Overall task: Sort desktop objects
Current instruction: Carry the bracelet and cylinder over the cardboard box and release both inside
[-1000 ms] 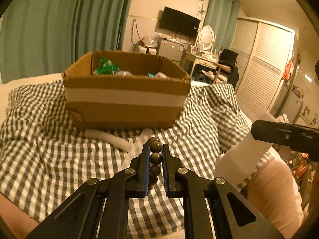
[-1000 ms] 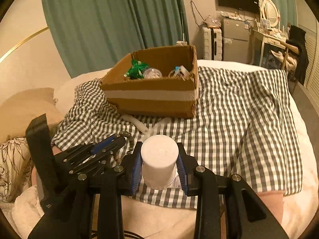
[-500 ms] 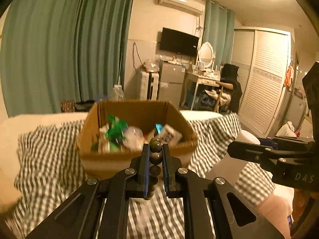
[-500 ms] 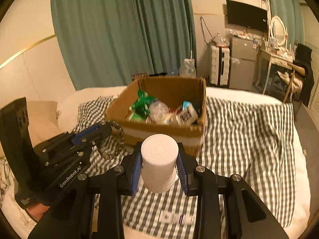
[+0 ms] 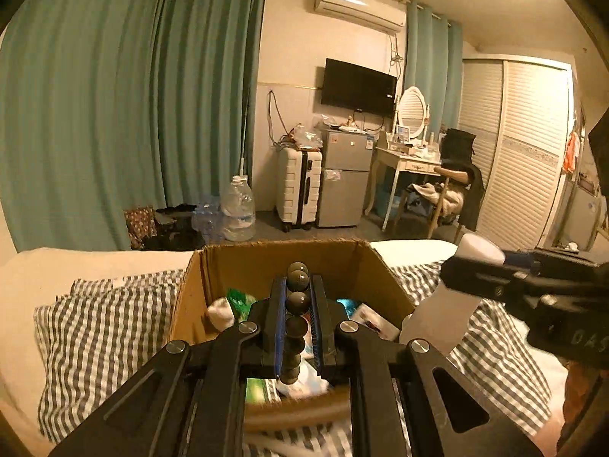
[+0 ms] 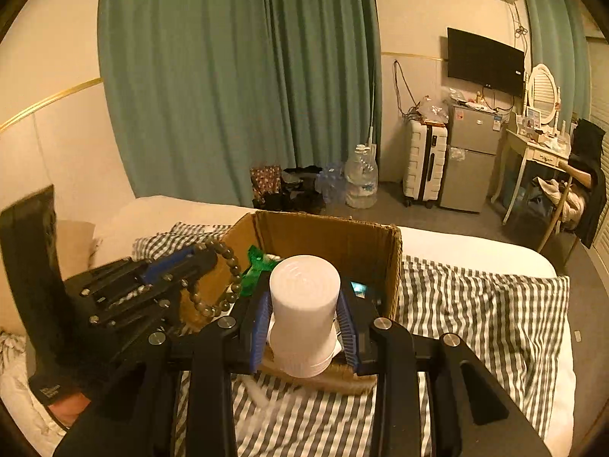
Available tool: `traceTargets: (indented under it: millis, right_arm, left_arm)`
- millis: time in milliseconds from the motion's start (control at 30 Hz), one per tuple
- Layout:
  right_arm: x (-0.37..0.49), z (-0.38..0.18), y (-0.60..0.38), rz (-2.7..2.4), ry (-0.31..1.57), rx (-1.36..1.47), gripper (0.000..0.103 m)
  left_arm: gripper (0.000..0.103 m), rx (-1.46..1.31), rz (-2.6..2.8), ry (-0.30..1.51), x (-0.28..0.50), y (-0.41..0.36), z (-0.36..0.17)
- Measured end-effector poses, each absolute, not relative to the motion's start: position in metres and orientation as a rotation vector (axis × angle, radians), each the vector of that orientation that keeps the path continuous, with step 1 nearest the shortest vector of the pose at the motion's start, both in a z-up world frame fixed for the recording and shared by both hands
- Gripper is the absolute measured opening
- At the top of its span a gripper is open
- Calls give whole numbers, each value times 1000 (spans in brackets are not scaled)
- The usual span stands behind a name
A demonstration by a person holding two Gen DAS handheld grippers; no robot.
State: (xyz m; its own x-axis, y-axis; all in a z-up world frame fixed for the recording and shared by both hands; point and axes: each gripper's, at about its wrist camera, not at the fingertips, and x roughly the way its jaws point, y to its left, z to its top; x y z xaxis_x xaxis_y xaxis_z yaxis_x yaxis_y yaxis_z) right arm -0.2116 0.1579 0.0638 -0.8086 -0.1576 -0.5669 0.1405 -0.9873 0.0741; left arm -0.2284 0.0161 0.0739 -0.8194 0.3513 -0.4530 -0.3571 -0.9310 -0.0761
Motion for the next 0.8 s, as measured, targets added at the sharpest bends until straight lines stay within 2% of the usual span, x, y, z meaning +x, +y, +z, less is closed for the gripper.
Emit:
traceTargets:
  millis: [300, 400, 433, 467, 500, 533, 600, 633, 800]
  right_arm:
    - [-270, 10, 169, -2797, -107, 1011, 32]
    - [-284, -5, 171, -2767, -151, 1082, 32]
    - [-286, -9, 175, -2757, -192, 1099, 41]
    - [-286, -10, 178, -2761, -217, 1098, 51]
    - [-283, -9, 182, -2779, -240, 1081, 72]
    - [-279, -7, 186, -2804, -258, 1055, 78]
    - [-269, 0, 193, -2842, -271, 1028, 78]
    - [-264, 4, 196, -2853, -267, 1024, 78]
    - [-225, 23, 208, -2906, -274, 980, 78]
  left_arm:
    - [11, -744, 2665, 106, -277, 28, 26]
    - [13, -795, 2634, 79, -288, 32, 7]
    - [14, -806, 2628, 63, -290, 32, 4]
    - [18, -824, 2615, 47, -291, 32, 1]
    - [31, -840, 2598, 35, -292, 33, -2]
    - [56, -852, 2600, 38, -291, 35, -3]
    - [83, -832, 2657, 56, -282, 35, -1]
    - [89, -803, 2690, 59, -275, 35, 2]
    - [99, -773, 2773, 46, -234, 25, 18]
